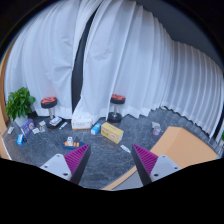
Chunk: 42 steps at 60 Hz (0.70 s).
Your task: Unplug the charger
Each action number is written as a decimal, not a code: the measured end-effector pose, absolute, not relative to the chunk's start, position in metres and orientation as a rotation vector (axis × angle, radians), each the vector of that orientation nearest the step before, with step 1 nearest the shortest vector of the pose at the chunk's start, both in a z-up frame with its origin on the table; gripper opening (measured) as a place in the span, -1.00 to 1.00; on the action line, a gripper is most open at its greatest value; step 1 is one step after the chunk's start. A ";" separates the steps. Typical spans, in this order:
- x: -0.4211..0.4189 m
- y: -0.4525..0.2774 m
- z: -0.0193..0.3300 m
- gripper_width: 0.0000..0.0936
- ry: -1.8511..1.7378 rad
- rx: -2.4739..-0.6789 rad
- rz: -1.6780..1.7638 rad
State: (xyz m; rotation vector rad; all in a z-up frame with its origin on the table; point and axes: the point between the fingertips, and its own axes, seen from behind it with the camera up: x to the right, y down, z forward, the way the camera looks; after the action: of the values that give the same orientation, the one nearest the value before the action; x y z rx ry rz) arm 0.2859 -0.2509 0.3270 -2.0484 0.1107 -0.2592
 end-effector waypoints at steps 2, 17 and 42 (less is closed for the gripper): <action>0.288 -0.250 0.327 0.82 0.115 -2.048 -0.268; 0.305 -0.228 0.289 0.82 0.158 -2.058 -0.320; 0.193 -0.211 0.086 0.81 0.204 -2.225 -0.186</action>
State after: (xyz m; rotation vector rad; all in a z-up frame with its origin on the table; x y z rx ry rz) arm 0.1927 -0.2115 0.0856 -2.2249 0.2037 -0.1863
